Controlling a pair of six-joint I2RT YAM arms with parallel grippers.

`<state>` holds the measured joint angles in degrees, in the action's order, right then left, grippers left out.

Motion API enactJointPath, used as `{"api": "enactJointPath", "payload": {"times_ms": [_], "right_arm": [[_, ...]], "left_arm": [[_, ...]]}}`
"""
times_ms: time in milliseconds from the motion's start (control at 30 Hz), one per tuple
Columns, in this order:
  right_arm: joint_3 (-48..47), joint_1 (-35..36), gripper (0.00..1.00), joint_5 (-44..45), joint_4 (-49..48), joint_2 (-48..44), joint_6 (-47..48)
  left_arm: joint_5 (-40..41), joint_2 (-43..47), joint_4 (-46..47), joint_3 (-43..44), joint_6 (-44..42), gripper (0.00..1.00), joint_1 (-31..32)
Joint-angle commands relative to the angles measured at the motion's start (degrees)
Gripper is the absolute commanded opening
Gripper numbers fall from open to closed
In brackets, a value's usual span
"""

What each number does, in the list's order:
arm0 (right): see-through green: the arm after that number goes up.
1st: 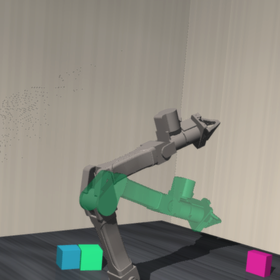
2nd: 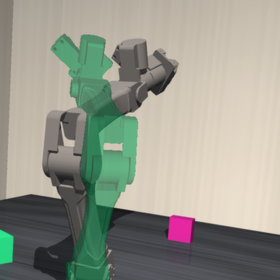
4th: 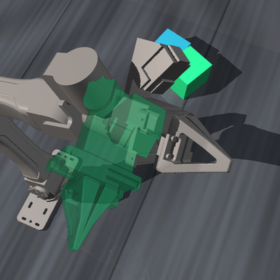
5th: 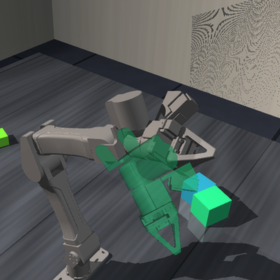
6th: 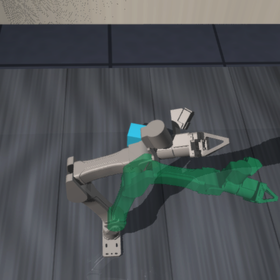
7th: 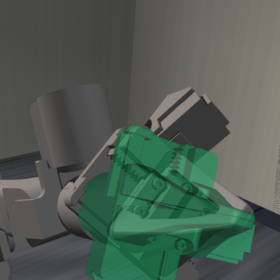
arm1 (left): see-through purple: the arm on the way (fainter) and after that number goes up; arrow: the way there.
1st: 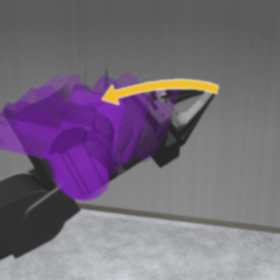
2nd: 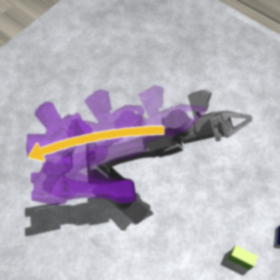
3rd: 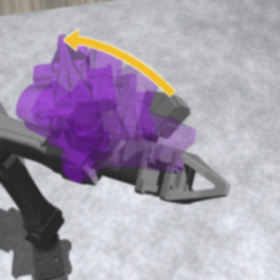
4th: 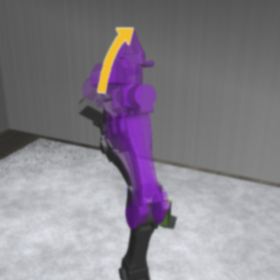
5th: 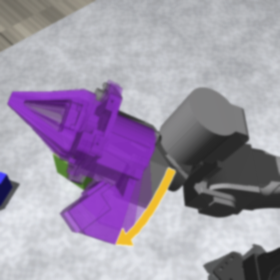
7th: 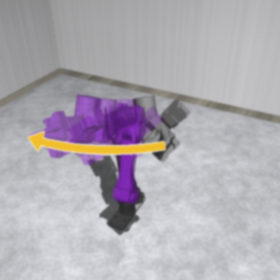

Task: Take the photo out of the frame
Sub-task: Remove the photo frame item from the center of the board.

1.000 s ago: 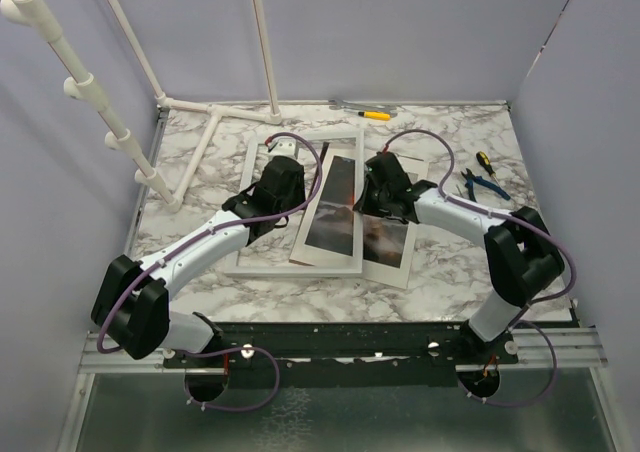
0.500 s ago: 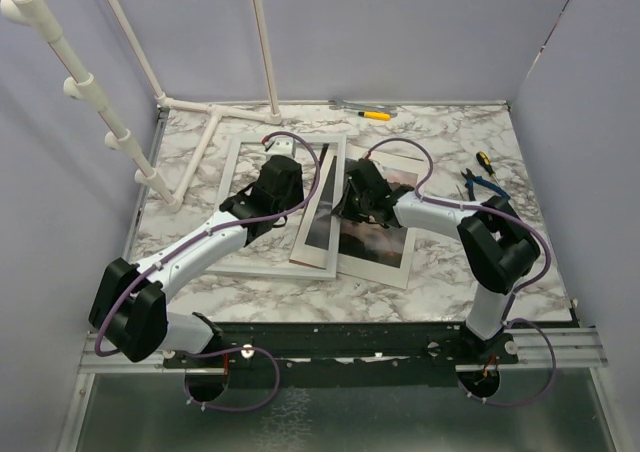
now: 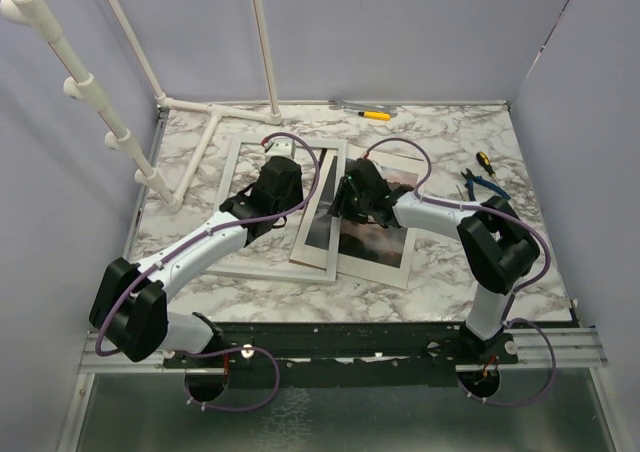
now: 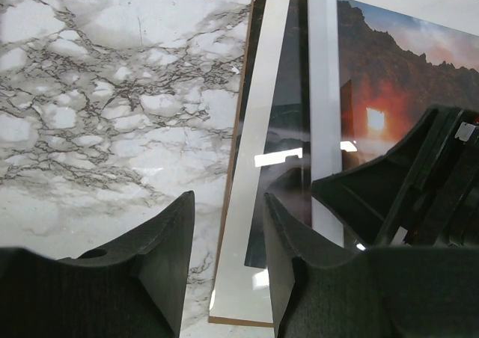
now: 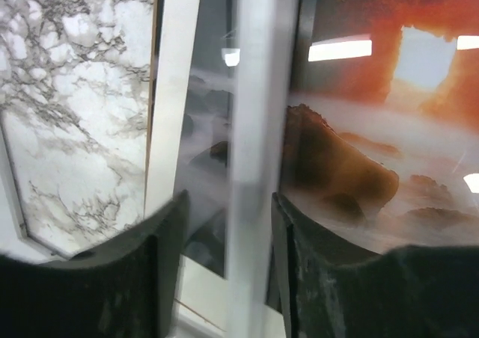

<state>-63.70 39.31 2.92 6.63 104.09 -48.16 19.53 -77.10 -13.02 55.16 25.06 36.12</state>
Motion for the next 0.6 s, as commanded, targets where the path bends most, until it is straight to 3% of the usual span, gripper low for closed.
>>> {"api": "enactJointPath", "payload": {"times_ms": [0, 67, 367, 567], "right_arm": [[-2.2, 0.3, 0.64, -1.0, -1.2, -2.0, 3.5], [-0.6, 0.1, 0.71, -0.7, -1.5, -4.1, 5.1], [11.7, -8.2, 0.71, -6.4, 0.8, -18.6, 6.9], [24.0, -15.1, 0.71, -10.9, 3.2, -34.6, 9.8]], "left_arm": [[-2.2, -0.4, 0.5, -0.6, 0.7, 0.43, -0.2], [-2.7, -0.4, 1.0, -1.1, 0.9, 0.43, -0.2], [-10.6, -2.0, 7.9, -3.4, 2.0, 0.45, 1.3], [-10.9, -4.0, 11.2, -3.4, 1.8, 0.45, 5.0]]}}
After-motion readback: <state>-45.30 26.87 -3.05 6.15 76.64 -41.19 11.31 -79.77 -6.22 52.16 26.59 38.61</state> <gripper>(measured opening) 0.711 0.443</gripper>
